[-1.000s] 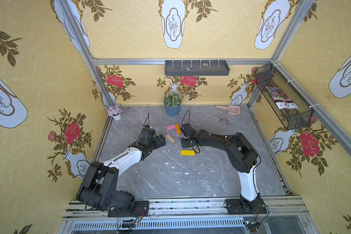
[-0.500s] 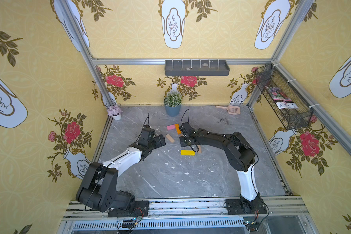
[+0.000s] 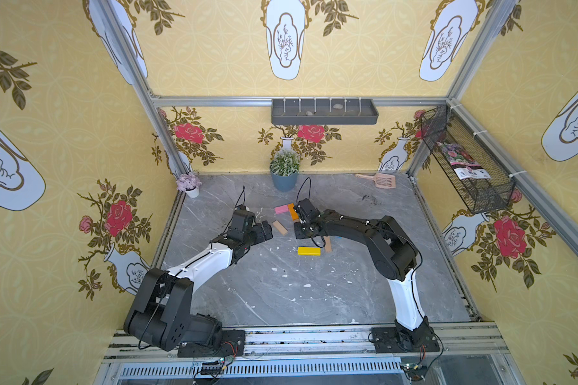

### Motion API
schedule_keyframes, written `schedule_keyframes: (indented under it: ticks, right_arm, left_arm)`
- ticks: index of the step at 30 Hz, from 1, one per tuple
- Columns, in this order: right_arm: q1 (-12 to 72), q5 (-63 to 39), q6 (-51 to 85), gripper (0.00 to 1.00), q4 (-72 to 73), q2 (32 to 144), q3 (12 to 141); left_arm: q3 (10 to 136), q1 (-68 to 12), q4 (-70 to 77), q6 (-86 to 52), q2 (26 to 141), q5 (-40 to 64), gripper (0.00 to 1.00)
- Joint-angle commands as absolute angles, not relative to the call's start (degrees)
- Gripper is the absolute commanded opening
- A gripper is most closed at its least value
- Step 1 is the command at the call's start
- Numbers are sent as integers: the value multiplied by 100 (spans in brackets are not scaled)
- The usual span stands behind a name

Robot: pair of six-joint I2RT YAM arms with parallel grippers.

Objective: Assemble a giraffe with building blocks
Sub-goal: Assemble the building block at the center of the board.

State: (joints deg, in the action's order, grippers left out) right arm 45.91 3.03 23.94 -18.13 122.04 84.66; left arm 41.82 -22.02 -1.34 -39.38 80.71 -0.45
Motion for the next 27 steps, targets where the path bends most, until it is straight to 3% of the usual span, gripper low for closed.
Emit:
schedule_keyframes:
  ticks: [1,27]
  right_arm:
    - [4604,232,2432,16,-1929,12252,8504]
    - [4596,391,2363,19,-2090,12331,8603]
  left_arm:
    - [4143,-2196,-132,-3849,8062,-80,99]
    - [4135,-2197,-129,-3850,8033,-79,99]
